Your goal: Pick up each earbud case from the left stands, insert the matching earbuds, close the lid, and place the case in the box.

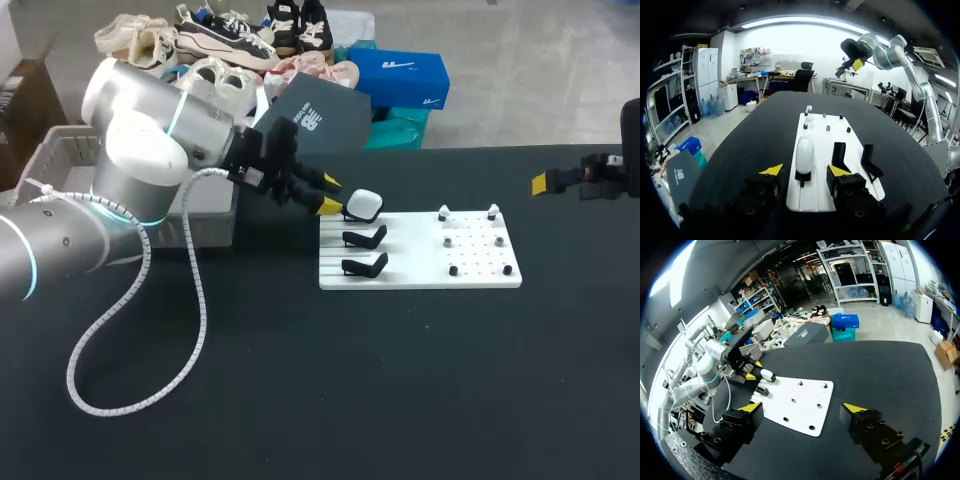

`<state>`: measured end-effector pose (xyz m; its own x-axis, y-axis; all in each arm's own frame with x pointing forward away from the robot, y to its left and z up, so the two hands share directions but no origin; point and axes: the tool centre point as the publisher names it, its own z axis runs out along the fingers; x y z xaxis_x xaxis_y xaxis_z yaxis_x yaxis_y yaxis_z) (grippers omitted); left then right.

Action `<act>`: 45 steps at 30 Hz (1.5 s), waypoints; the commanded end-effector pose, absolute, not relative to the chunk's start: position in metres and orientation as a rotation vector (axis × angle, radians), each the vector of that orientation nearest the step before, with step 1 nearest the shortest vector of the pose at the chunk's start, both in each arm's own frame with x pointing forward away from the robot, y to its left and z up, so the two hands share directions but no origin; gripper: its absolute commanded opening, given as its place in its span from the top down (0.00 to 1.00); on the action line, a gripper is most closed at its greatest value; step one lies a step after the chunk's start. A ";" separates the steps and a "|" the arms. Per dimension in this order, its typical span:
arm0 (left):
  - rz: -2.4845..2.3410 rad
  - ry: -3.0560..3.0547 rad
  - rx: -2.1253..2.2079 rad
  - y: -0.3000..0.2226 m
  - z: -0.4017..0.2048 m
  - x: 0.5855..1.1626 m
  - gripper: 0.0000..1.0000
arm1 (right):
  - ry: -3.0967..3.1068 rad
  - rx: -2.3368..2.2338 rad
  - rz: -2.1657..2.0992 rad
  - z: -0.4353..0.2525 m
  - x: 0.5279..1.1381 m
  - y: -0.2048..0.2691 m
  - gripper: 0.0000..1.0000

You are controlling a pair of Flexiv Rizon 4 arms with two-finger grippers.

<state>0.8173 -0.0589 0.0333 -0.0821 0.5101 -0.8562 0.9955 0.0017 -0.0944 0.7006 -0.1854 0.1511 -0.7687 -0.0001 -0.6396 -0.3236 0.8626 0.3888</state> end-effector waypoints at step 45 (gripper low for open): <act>-0.998 1.645 1.557 -0.095 0.017 0.826 0.54 | 2.373 -0.237 0.649 0.150 0.701 -0.186 0.00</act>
<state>0.8198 -0.0925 0.0194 -0.0793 0.4966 -0.8644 0.9963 0.0111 -0.0851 0.7006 -0.1854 0.1511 -0.7687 -0.0001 -0.6396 -0.3236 0.8626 0.3888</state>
